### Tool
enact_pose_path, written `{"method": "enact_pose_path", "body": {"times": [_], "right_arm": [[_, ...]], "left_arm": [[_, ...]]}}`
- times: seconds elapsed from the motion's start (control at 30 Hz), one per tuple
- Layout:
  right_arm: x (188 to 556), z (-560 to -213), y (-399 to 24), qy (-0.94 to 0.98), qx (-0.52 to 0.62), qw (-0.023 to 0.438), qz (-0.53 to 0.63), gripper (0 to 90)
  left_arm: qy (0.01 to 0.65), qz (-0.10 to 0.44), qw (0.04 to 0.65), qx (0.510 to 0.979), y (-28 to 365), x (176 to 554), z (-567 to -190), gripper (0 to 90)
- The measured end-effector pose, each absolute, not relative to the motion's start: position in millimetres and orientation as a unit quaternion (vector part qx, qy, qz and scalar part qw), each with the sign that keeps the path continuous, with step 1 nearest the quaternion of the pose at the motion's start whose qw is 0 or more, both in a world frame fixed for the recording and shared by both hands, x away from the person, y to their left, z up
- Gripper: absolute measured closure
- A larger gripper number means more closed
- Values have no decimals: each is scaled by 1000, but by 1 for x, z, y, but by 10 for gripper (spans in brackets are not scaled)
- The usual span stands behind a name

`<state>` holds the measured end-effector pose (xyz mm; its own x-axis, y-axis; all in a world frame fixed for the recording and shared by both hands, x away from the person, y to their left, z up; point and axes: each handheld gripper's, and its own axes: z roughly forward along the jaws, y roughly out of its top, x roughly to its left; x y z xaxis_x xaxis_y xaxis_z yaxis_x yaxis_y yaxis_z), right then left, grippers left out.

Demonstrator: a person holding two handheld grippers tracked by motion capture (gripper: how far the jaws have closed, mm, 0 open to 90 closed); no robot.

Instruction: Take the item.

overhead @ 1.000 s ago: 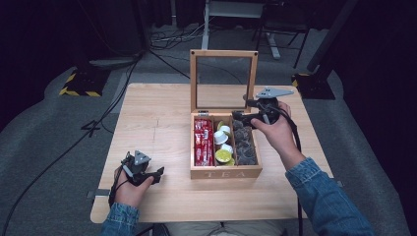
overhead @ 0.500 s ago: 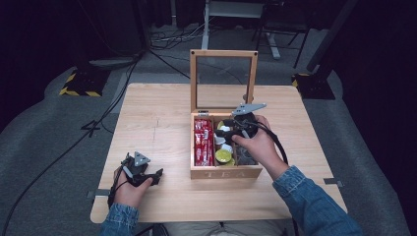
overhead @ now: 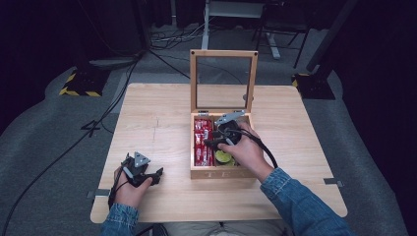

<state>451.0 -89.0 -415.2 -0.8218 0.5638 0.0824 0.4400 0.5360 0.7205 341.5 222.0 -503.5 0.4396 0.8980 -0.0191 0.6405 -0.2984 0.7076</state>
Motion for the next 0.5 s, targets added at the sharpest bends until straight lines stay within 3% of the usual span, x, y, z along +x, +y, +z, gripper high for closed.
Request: {"method": "enact_pose_path", "body": {"times": [0.2,0.5], "right_arm": [[449,-422,-81,879,290,75,372,481],[445,-428,-63,876,314,104,351,447]], "left_arm": [[492,195,330,782,222,341,-504,279],[491,195,330,782,221,341,-504,280]]}}
